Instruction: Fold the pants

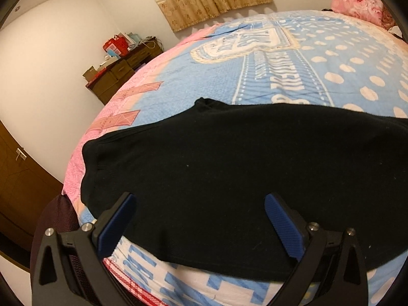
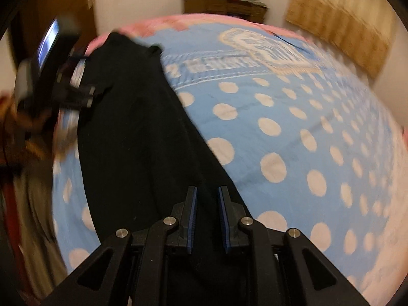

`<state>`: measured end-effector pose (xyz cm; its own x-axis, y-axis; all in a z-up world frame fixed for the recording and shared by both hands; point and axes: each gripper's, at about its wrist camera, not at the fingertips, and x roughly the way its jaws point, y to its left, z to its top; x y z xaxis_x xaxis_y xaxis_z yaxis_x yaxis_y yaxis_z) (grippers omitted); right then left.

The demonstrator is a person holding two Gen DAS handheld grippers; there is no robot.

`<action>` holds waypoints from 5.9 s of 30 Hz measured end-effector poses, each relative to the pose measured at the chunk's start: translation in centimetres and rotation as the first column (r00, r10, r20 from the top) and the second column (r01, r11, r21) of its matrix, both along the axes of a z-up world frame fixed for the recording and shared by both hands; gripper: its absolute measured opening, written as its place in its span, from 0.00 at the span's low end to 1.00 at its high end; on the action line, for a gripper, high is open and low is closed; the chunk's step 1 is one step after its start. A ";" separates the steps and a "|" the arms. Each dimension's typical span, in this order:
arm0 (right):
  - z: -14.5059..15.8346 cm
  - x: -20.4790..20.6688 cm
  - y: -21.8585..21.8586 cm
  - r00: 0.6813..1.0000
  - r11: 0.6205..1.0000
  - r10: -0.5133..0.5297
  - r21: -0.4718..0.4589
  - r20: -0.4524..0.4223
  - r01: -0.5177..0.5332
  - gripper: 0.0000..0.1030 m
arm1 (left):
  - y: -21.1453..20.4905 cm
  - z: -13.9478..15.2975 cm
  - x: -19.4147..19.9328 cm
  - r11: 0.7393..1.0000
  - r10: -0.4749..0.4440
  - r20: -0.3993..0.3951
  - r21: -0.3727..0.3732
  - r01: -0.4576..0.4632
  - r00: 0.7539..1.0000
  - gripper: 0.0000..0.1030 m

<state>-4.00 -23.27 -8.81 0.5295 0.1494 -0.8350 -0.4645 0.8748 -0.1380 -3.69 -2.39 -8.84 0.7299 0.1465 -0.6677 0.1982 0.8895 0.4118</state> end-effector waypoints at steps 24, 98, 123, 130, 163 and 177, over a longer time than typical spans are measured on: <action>3.4 -3.1 -5.4 0.847 0.869 -0.470 0.297 0.248 0.395 0.04 | -0.3 0.1 0.1 1.000 0.023 -0.011 0.010 -0.023 1.000 1.00; 1.8 -1.9 12.0 0.836 0.853 -0.488 0.342 0.252 0.395 0.08 | 11.8 3.3 2.4 0.940 0.226 -0.058 -0.248 -0.233 0.972 1.00; -2.0 -0.4 21.8 0.956 0.987 -0.107 0.143 0.272 0.070 0.64 | 13.8 1.8 4.0 0.929 0.268 -0.090 -0.241 -0.282 0.959 1.00; 2.4 -0.2 17.1 0.901 0.905 -0.299 0.394 0.316 0.162 0.64 | 15.5 1.5 4.2 0.910 0.319 -0.093 -0.246 -0.332 0.943 1.00; 0.5 -0.5 11.8 0.869 0.774 -0.477 0.530 0.129 0.346 0.68 | 21.7 -2.1 9.4 0.561 0.443 -0.259 -0.667 -0.491 0.858 0.27; 0.9 -1.3 10.2 0.844 0.731 -0.526 0.563 0.106 0.385 0.68 | 23.1 -3.4 8.9 0.438 0.441 -0.299 -0.751 -0.493 0.846 0.32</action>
